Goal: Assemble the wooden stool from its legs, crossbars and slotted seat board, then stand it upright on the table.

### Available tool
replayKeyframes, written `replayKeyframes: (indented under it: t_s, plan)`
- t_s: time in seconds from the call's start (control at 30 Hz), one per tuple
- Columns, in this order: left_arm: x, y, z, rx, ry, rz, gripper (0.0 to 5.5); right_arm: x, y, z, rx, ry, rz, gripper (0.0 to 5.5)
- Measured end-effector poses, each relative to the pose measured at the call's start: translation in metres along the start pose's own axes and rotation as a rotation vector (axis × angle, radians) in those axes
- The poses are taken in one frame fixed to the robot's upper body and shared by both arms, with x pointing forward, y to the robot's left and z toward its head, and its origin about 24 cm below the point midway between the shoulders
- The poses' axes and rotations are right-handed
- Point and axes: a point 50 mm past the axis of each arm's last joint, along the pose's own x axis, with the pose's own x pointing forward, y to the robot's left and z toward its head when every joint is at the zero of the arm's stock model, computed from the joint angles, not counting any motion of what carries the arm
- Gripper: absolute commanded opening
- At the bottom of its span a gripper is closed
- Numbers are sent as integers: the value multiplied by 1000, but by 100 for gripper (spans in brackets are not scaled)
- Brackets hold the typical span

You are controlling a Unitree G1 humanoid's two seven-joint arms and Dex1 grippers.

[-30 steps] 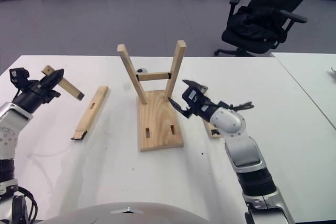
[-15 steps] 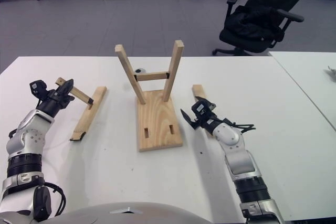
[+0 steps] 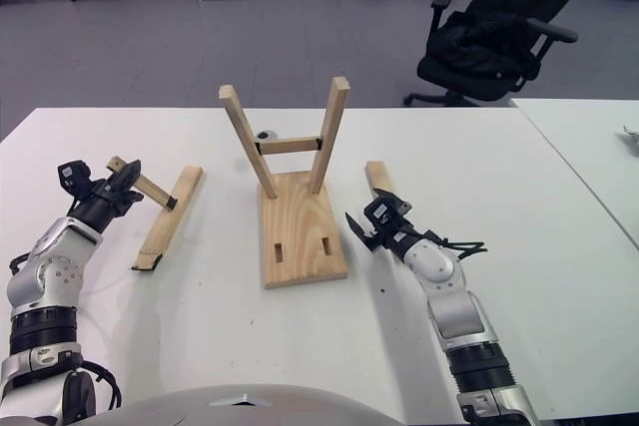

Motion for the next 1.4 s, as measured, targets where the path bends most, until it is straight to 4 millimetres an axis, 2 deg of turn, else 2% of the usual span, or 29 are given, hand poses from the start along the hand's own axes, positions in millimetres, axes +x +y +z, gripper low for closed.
replayKeyframes:
  t_s: [0.27, 0.53, 0.77, 0.93, 1.07, 1.13, 1.17, 1.2, 1.23, 1.3, 1.4]
  plan:
    - [6, -8, -9, 223, 35, -8, 40, 1, 3, -1, -71, 24, 20, 401]
    - [2, -16, -23, 329, 46, -13, 40, -1, 2, -2, -155, 45, 31, 401]
    - [2, -22, -26, 461, 66, -87, 40, 1, -11, 7, -204, 27, 6, 401]
    - [3, -21, -25, 468, 69, -81, 40, 3, -13, 10, -211, 16, 2, 401]
    - [2, -11, -19, 429, 56, -36, 40, 4, -15, 10, -223, 23, -5, 401]
    - [3, -9, -16, 388, 48, -27, 91, 7, -20, 16, -251, 11, -35, 401]
    - [2, -3, -27, 358, 113, -5, 111, 8, -22, 18, -258, -2, -42, 401]
    - [-5, 3, -47, 313, 191, 18, 126, 9, -22, 18, -258, 2, -45, 401]
    - [-7, 3, -52, 300, 202, 12, 137, 9, -23, 15, -254, 15, -45, 401]
    - [-6, 2, -53, 316, 216, -7, 171, 12, -26, 19, -268, -2, -60, 401]
    - [-6, 2, -53, 325, 224, -15, 219, 13, -27, 15, -290, 11, -69, 401]
